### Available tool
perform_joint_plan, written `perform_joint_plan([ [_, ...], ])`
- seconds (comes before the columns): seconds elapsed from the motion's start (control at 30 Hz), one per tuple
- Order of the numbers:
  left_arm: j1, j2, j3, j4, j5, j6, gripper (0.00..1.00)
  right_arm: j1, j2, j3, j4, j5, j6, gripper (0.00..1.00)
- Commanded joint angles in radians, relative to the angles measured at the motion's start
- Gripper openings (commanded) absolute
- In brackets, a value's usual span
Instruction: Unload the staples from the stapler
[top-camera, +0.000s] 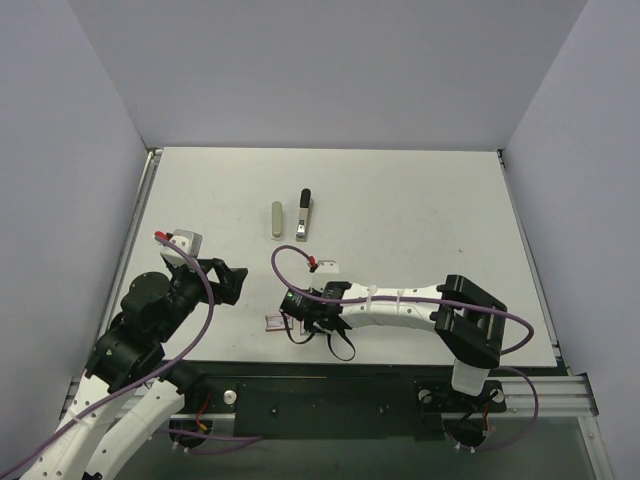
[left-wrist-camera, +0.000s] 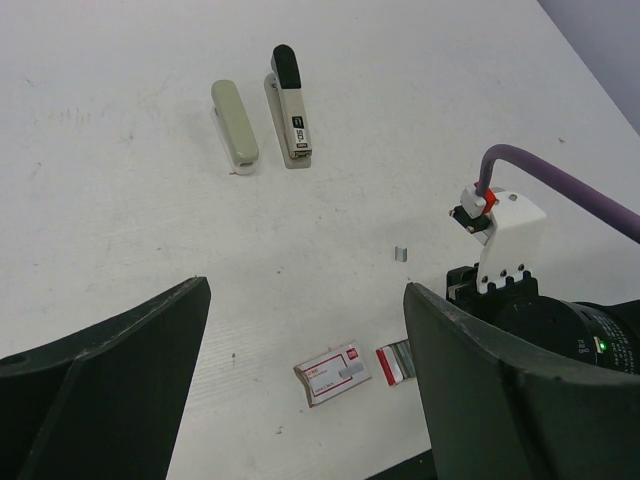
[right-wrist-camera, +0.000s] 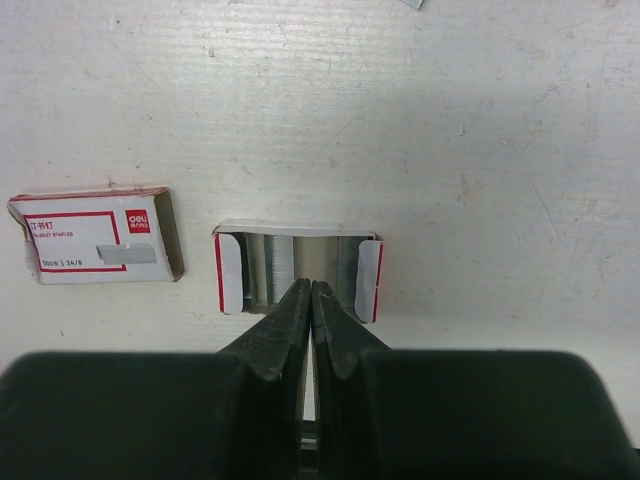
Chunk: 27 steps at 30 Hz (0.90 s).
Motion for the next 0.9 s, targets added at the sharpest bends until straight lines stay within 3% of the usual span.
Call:
perform_joint_plan([
  [0.0,0.007,0.005,0.004,0.044,0.004,-0.003,0.89,-0.01,0.017,-0.015,-0.015,0.003,0.002,0.0],
  [0.87,0.013,0.01,0.002,0.046,0.007,0.0,0.89,-0.021,0.064,-0.027,0.027,-0.043,-0.008,0.0],
])
